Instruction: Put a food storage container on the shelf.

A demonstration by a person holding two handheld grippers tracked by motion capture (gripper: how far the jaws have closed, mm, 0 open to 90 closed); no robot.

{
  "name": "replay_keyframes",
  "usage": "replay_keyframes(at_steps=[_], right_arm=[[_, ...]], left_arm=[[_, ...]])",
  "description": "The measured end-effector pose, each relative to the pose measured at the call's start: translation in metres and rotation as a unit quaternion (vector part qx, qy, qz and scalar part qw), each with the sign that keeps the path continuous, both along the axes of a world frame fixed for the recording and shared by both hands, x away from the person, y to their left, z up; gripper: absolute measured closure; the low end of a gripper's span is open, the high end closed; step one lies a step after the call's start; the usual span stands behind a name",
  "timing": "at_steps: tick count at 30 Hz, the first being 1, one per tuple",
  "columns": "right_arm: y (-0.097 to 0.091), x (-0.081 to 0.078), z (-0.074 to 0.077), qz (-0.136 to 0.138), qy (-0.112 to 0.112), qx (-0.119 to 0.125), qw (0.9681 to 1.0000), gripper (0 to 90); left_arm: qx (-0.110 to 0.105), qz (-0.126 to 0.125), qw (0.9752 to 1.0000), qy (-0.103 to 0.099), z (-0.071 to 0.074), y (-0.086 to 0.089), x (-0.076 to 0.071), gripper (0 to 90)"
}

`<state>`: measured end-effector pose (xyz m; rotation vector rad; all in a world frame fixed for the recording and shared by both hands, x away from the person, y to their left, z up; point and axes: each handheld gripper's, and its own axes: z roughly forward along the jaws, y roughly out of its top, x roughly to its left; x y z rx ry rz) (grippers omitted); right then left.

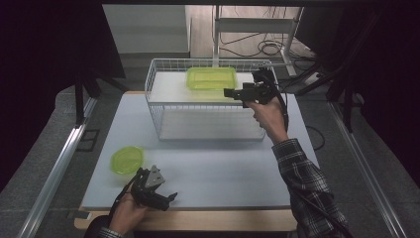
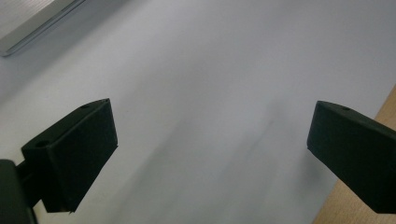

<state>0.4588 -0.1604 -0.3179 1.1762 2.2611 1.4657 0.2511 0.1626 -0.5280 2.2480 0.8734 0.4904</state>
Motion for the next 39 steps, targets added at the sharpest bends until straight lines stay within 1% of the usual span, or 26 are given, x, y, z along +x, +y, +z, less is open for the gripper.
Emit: replay_keyframes(at_steps=[12, 17, 18, 22, 27, 31, 39], right_arm=[[-0.002, -0.014, -0.008, 0.015, -0.017, -0.024, 0.9995, 6.8], [-0.003, -0.018, -0.010, 0.020, -0.020, -0.029, 0.9992, 6.5], [-0.004, -0.020, -0.011, 0.022, -0.022, -0.034, 0.9989, 6.3], [-0.005, -0.024, -0.015, 0.025, -0.024, -0.041, 0.9986, 6.0], [-0.007, -0.029, -0.020, 0.028, -0.025, -0.048, 0.9982, 5.2], [-0.009, -0.033, -0.022, 0.034, -0.025, -0.049, 0.9979, 5.1], [-0.010, -0.041, -0.028, 0.037, -0.036, -0.058, 0.9970, 3.8]], left_arm=[[-0.001, 0.000, 1.0000, 0.001, 0.000, 0.000, 0.000, 1.8], [0.000, 0.000, 1.0000, 0.000, 0.000, 0.000, 0.000, 1.8], [0.001, 0.000, 1.0000, 0.000, 0.000, 0.000, 0.000, 1.8], [0.000, 0.000, 1.0000, -0.001, 0.000, 0.000, 0.000, 1.8], [0.001, -0.001, 1.0000, -0.001, 0.000, 0.000, 0.000, 1.8], [0.000, 0.000, 1.0000, -0.002, 0.000, 0.000, 0.000, 1.8], [-0.002, 0.001, 1.0000, -0.001, 0.000, 0.000, 0.000, 1.8]])
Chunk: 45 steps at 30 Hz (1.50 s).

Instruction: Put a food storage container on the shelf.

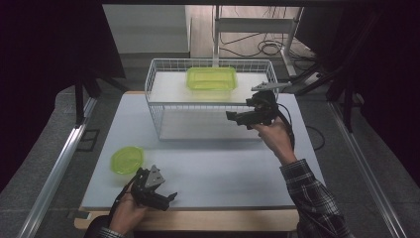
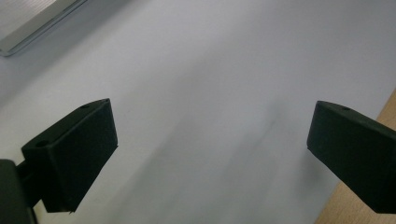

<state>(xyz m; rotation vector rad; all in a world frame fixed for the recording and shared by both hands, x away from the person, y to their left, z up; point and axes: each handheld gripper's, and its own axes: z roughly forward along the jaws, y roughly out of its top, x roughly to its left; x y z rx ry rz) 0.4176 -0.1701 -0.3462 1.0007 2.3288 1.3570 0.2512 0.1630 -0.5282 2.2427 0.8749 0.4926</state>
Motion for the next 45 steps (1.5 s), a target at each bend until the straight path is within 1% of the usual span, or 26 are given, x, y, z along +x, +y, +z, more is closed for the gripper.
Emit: replay_keyframes(at_steps=[7, 16, 21, 23, 28, 29, 33, 35, 38, 39, 40, 42, 45], right_arm=[[0.000, -0.007, -0.005, 0.002, -0.006, -0.005, 1.0000, 3.2], [-0.002, -0.014, -0.011, 0.004, -0.007, -0.005, 1.0000, 3.1], [-0.004, -0.017, -0.015, 0.005, -0.007, -0.010, 0.9999, 3.2], [-0.006, -0.020, -0.018, 0.006, -0.007, -0.012, 0.9999, 3.2], [-0.008, -0.025, -0.023, 0.005, -0.007, -0.014, 0.9999, 3.0], [-0.009, -0.029, -0.026, 0.004, -0.009, -0.017, 0.9998, 2.7], [-0.009, -0.033, -0.030, 0.003, -0.012, -0.019, 0.9997, 2.5], [-0.011, -0.038, -0.037, 0.004, -0.015, -0.025, 0.9996, 2.5], [-0.011, -0.041, -0.040, 0.004, -0.015, -0.028, 0.9995, 2.5], [-0.012, -0.044, -0.045, 0.005, -0.017, -0.031, 0.9994, 2.5], [-0.012, -0.044, -0.045, 0.005, -0.017, -0.031, 0.9994, 2.5], [-0.014, -0.049, -0.052, 0.004, -0.014, -0.037, 0.9992, 2.5], [-0.016, -0.053, -0.059, 0.004, -0.014, -0.039, 0.9991, 2.4]], left_arm=[[-0.004, 0.002, 1.0000, 0.001, 0.001, 0.001, 0.000, 1.7], [-0.005, 0.002, 1.0000, 0.001, 0.000, 0.001, 0.000, 1.7], [-0.006, 0.002, 1.0000, 0.001, 0.001, 0.001, 0.000, 1.8], [-0.014, 0.003, 0.9999, 0.008, 0.001, 0.001, 0.000, 1.8], [-0.020, 0.004, 0.9998, 0.009, 0.002, 0.002, 0.001, 1.9], [-0.020, 0.005, 0.9998, 0.007, 0.002, 0.003, 0.001, 1.8], [-0.021, 0.004, 0.9998, 0.004, 0.002, 0.003, 0.000, 1.8], [-0.021, 0.004, 0.9998, 0.005, 0.001, 0.003, 0.001, 1.9], [-0.022, 0.005, 0.9997, 0.006, 0.001, 0.003, 0.001, 2.0], [-0.023, 0.005, 0.9997, 0.005, 0.001, 0.003, 0.001, 2.0], [-0.023, 0.005, 0.9997, 0.005, 0.001, 0.003, 0.001, 2.1], [-0.024, 0.004, 0.9997, 0.005, 0.001, 0.003, 0.001, 2.2], [-0.025, 0.002, 0.9997, 0.005, 0.001, 0.003, 0.001, 2.4]])
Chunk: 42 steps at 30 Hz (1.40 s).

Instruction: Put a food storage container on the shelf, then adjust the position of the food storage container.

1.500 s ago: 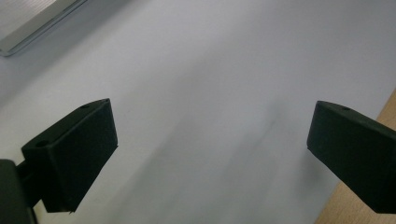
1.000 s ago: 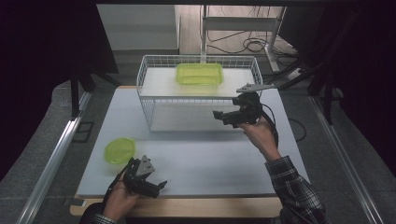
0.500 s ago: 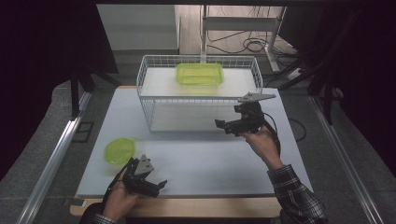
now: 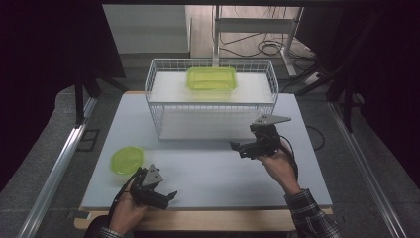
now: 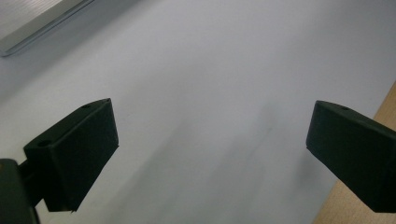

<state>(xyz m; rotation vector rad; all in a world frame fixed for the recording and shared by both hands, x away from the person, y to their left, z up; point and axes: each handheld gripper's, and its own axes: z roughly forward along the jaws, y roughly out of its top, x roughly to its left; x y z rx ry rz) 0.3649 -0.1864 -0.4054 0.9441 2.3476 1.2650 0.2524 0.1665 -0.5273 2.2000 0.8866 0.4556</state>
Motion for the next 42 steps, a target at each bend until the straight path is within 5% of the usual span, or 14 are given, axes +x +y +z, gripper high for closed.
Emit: replay_keyframes(at_steps=[31, 42], right_arm=[[-0.030, -0.036, -0.067, -0.020, 0.013, -0.019, 0.9995, 0.8], [-0.039, -0.042, -0.082, -0.028, 0.027, -0.025, 0.9989, 0.8]], left_arm=[[0.014, -0.003, 0.9999, 0.004, -0.002, -0.003, 0.000, 1.6], [-0.002, 0.031, 0.9991, 0.028, 0.002, -0.002, 0.002, 2.4]])
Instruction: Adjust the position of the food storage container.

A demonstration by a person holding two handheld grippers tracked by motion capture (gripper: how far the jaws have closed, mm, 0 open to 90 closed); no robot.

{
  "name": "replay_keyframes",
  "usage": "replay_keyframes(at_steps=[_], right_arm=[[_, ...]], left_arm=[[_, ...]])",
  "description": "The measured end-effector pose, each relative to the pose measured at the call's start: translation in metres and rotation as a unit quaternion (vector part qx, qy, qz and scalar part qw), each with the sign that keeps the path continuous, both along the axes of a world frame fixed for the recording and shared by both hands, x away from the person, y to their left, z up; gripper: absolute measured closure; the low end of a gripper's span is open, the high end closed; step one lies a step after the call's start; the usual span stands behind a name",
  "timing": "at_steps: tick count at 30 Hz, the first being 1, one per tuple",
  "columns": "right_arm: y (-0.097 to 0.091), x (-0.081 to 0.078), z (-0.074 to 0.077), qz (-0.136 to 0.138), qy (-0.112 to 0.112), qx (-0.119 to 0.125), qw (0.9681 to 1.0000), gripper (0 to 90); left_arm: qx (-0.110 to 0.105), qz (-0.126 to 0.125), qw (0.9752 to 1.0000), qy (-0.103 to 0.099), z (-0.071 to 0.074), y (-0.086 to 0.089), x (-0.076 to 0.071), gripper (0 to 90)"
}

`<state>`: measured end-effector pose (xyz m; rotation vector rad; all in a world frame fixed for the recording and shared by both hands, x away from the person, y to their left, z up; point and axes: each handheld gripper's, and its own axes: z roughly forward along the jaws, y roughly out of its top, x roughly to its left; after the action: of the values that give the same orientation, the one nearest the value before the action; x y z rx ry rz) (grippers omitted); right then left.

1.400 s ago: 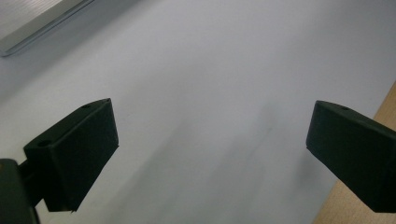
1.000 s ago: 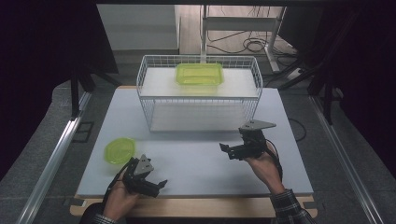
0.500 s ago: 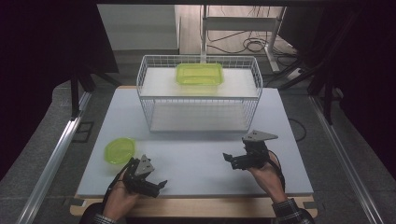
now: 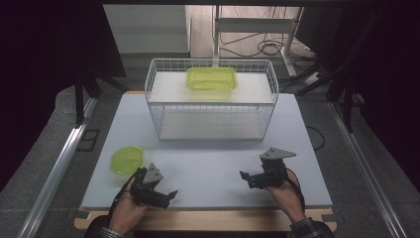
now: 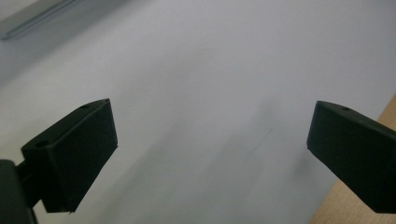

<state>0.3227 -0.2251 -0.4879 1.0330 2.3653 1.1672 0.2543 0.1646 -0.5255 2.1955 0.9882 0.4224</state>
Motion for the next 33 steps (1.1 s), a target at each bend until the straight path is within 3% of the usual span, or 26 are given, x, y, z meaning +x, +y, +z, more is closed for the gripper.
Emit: replay_keyframes(at_steps=[5, 9, 11, 12, 13, 14, 17, 18, 20, 22, 28, 29, 30, 32, 33], right_arm=[[-0.001, -0.001, -0.007, 0.002, 0.006, -0.010, 0.9999, 0.9], [0.000, -0.001, -0.011, 0.010, 0.008, -0.024, 0.9996, 1.3], [0.000, -0.002, -0.010, 0.010, 0.008, -0.023, 0.9996, 1.3], [-0.001, -0.001, -0.010, 0.009, 0.008, -0.022, 0.9997, 1.3], [-0.002, -0.001, -0.010, 0.006, 0.009, -0.018, 0.9998, 1.4], [-0.002, -0.001, -0.010, 0.006, 0.009, -0.018, 0.9998, 1.4], [-0.003, -0.001, -0.011, 0.004, 0.009, -0.017, 0.9998, 1.6], [-0.003, 0.000, -0.011, 0.002, 0.010, -0.016, 0.9998, 1.7], [-0.004, 0.000, -0.011, 0.003, 0.010, -0.015, 0.9998, 1.9], [-0.004, 0.001, -0.012, 0.002, 0.011, -0.015, 0.9998, 2.0], [-0.007, 0.002, -0.013, 0.000, 0.012, -0.016, 0.9998, 2.5], [-0.008, 0.003, -0.013, 0.000, 0.012, -0.014, 0.9998, 2.6], [-0.008, 0.003, -0.013, -0.001, 0.012, -0.014, 0.9998, 2.6], [-0.008, 0.003, -0.013, -0.001, 0.013, -0.014, 0.9998, 2.7], [-0.008, 0.003, -0.014, -0.001, 0.013, -0.016, 0.9998, 2.7]], left_arm=[[-0.012, 0.011, 0.9999, -0.004, 0.009, 0.001, 0.003, 5.7], [-0.011, 0.011, 0.9995, -0.029, 0.026, 0.003, 0.008, 19.8], [-0.015, 0.011, 0.9993, -0.032, 0.030, 0.005, 0.010, 29.7], [-0.020, 0.012, 0.9993, -0.031, 0.033, 0.006, 0.013, 29.7], [-0.020, 0.014, 0.9992, -0.030, 0.035, 0.007, 0.015, 41.1], [-0.019, 0.016, 0.9992, -0.030, 0.037, 0.009, 0.018, 41.1], [-0.017, 0.025, 0.9993, -0.021, 0.038, 0.017, 0.029, 57.2], [-0.021, 0.036, 0.9990, -0.017, 0.039, 0.023, 0.036, 67.3], [-0.034, 0.043, 0.9984, -0.015, 0.041, 0.030, 0.041, 77.3], [-0.034, 0.049, 0.9981, -0.017, 0.042, 0.032, 0.044, 86.0], [-0.031, 0.082, 0.9959, -0.022, 0.049, 0.054, 0.053, 90.0], [-0.030, 0.102, 0.9941, -0.025, 0.049, 0.066, 0.053, 90.0], [-0.030, 0.102, 0.9941, -0.025, 0.049, 0.066, 0.053, 90.0], [-0.028, 0.124, 0.9915, -0.028, 0.048, 0.079, 0.053, 90.0], [-0.030, 0.146, 0.9883, -0.031, 0.045, 0.094, 0.052, 90.0]])
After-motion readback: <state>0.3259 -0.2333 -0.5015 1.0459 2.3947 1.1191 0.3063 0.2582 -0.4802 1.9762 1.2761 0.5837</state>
